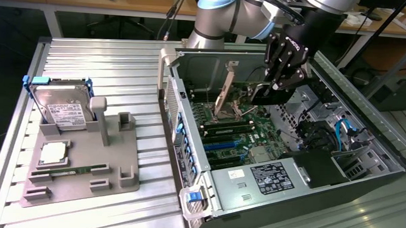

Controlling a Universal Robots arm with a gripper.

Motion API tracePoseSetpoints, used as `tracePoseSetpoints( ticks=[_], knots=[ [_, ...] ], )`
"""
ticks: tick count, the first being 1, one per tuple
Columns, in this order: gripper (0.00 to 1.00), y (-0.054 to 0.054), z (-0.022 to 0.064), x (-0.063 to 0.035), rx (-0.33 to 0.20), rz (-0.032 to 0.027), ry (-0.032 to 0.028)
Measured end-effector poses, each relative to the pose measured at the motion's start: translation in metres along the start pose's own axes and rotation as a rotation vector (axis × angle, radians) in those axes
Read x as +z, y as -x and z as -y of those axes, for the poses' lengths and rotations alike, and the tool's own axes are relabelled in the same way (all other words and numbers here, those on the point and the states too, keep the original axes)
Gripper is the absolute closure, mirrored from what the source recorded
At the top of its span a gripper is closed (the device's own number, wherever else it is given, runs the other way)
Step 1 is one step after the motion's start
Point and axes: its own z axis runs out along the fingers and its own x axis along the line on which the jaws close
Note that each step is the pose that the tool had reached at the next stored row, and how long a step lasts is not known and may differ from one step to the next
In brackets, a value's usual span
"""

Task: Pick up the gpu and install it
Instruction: 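Insert the gpu into the slot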

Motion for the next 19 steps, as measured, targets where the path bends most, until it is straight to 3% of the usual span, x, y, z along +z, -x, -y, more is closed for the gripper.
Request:
tracePoseSetpoints(
  ticks=[19],
  knots=[
    [0.73, 0.0000, 0.0004, 0.0063, -0.002, -0.0002, 0.0000]
  ],
)
